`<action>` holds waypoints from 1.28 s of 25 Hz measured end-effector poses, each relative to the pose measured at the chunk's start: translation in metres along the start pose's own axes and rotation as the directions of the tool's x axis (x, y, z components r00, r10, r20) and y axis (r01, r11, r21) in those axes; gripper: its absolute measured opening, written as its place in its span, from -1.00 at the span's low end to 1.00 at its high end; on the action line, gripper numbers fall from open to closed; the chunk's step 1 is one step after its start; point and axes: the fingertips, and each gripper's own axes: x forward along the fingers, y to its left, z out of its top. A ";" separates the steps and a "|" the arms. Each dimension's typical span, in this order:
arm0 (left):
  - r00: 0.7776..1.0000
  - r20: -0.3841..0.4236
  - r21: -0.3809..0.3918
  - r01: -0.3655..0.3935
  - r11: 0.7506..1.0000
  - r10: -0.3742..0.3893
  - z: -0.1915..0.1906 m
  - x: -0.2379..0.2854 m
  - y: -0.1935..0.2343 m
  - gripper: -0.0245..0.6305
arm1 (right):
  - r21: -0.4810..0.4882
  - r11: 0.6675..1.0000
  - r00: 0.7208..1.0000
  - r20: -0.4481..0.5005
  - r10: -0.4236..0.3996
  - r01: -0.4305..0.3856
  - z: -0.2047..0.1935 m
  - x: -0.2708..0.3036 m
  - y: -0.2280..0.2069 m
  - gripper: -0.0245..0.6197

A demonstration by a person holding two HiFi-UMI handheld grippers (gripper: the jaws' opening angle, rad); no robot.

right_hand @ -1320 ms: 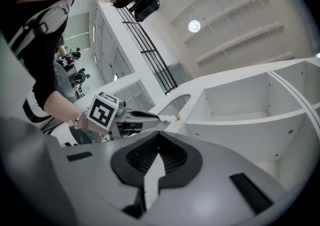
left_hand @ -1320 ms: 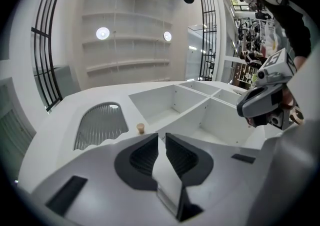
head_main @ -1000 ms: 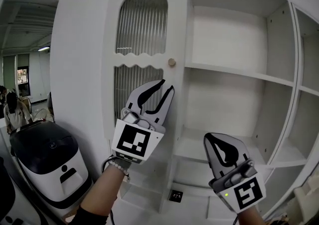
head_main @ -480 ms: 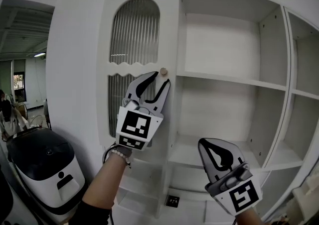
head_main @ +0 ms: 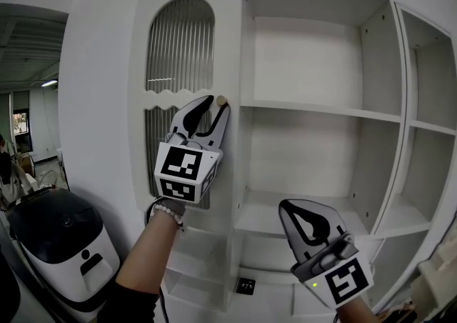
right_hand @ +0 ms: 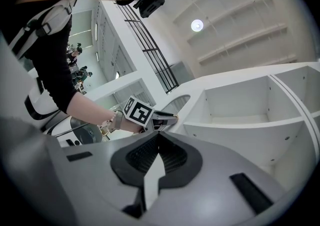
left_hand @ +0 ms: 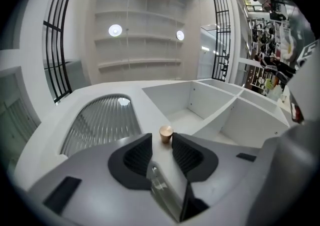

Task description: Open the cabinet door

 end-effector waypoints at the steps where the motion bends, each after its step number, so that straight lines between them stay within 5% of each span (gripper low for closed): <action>1: 1.000 0.001 0.003 0.001 1.000 -0.001 0.000 0.000 -0.001 -0.57 | 0.002 1.000 1.000 -0.002 -0.001 0.001 0.000 -0.001 0.000 -0.93; 32: 1.000 0.016 0.027 0.017 1.000 -0.017 0.032 -0.022 -0.001 -0.70 | 0.030 0.999 0.999 0.033 0.017 -0.018 0.014 0.002 0.019 -0.93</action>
